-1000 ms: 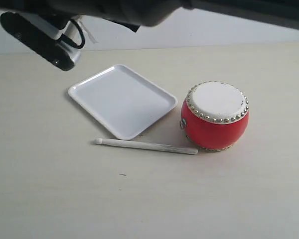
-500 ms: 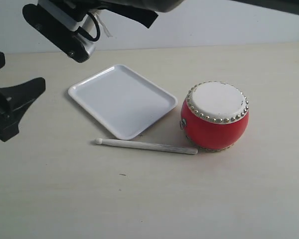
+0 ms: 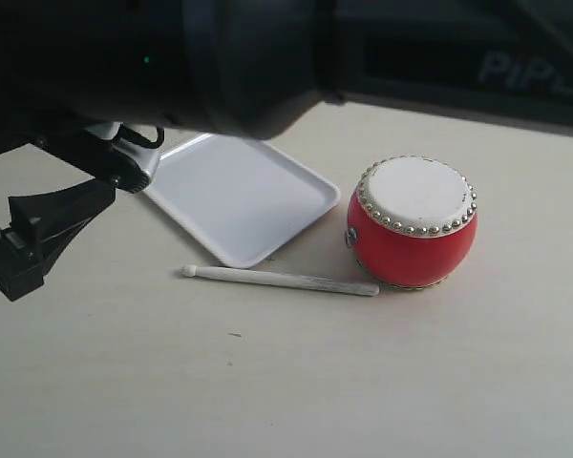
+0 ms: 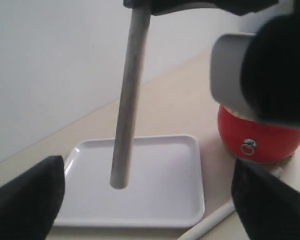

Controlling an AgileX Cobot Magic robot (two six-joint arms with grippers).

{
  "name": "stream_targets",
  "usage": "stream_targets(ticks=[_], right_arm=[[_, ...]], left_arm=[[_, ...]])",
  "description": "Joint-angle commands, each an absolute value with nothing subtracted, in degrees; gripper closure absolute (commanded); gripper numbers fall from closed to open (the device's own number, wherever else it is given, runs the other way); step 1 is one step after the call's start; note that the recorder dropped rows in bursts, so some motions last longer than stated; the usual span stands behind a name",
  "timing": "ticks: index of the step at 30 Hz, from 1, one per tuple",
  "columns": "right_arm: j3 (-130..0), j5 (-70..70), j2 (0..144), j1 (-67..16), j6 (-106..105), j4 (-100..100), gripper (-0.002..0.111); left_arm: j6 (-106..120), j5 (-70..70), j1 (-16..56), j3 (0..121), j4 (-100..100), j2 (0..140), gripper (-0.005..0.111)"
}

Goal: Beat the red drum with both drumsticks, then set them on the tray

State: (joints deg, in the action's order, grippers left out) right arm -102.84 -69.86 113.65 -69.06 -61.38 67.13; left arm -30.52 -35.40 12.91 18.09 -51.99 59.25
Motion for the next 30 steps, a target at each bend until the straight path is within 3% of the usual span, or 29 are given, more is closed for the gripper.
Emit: stream_targets(ticks=[1,20,24,30], right_arm=[[-102.60,-69.96,112.72,-70.03,-61.42,68.47,0.108],[-102.60,-69.96,109.28,-74.98,-66.70,57.98,0.108],[-102.60,-69.96,109.23,-74.98,-66.32,57.98,0.108],[-102.60,-69.96,109.23,-75.33,-66.32,54.41,0.108]], left_arm=[[-32.77,-35.63,13.23,18.36,-54.50,59.33,0.021],[-39.61,-35.13,13.23,18.36,-58.60,59.33,0.021],[-42.73,-34.87,13.23,18.36,-60.77,59.33,0.036],[-43.93,-35.26,13.23,18.36,-60.77,59.33,0.036]])
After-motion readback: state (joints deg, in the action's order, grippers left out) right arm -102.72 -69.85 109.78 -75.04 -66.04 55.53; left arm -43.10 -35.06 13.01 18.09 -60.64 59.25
